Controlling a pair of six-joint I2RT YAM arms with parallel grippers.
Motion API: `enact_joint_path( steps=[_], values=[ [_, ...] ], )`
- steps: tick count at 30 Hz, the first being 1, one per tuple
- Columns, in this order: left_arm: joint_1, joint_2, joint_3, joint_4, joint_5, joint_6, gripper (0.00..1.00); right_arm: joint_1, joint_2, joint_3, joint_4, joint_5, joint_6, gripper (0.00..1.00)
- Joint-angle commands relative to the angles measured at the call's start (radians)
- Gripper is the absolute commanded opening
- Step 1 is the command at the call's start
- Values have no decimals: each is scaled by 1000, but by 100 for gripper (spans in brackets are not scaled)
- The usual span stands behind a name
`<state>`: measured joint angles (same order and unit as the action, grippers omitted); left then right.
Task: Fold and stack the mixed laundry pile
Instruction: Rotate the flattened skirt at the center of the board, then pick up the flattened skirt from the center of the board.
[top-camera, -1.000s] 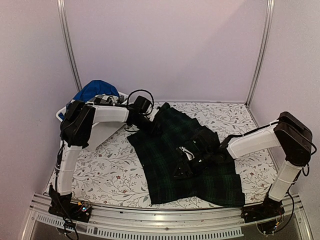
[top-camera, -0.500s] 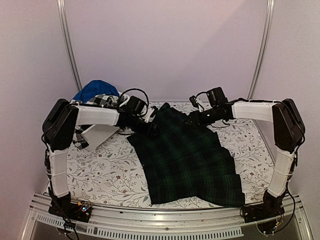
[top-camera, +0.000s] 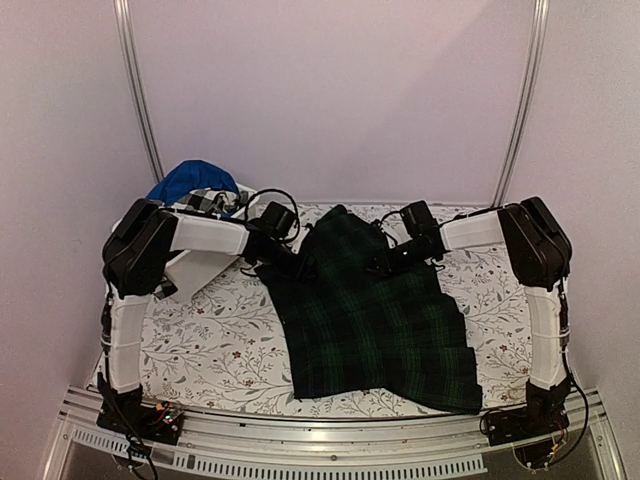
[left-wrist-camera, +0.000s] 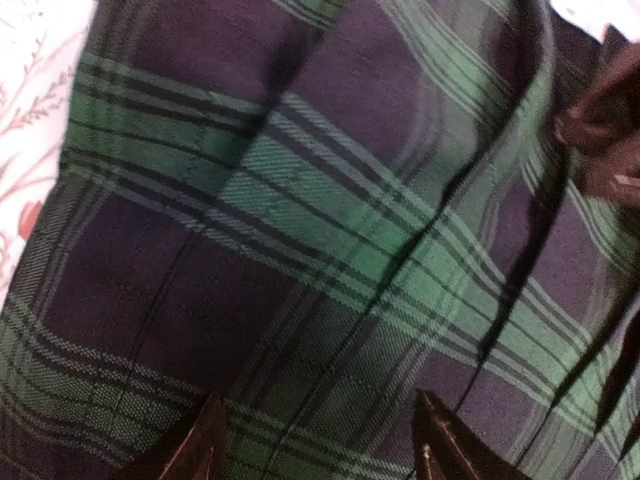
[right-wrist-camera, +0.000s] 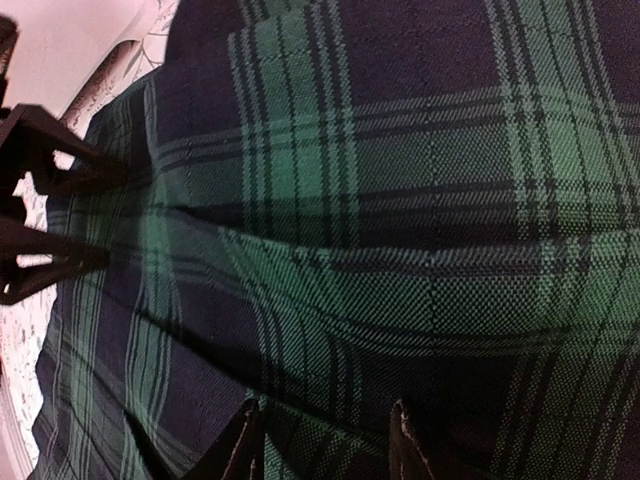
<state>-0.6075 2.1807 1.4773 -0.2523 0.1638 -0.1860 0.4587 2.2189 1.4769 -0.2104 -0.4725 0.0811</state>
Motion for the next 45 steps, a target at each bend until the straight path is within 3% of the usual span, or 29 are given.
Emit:
enact_joint_path(
  steps=[1, 4, 7, 14, 21, 29, 38, 45],
  values=[
    [52, 83, 85, -73, -68, 35, 63, -5, -70, -271, -66, -37, 64, 40],
    [56, 53, 100, -56, -2, 107, 65, 26, -146, -412, -12, -135, 80, 41],
    [67, -6, 72, 22, 34, 179, 75, 30, -236, -476, 27, -163, 93, 45],
    [161, 94, 294, -42, 171, 242, 80, -41, -317, -351, -14, -32, 88, 48],
    [153, 243, 488, -226, 264, 379, 80, -71, -339, -293, -71, 10, 38, 51],
    [114, 357, 602, -308, 201, 414, 79, -106, -389, -322, -65, -42, 37, 53],
    [23, 443, 688, -392, 11, 514, 54, -217, -454, -353, -45, -85, 50, 53],
    [19, 421, 668, -291, 21, 496, 21, -280, -513, -381, -19, -106, 69, 53]
  ],
)
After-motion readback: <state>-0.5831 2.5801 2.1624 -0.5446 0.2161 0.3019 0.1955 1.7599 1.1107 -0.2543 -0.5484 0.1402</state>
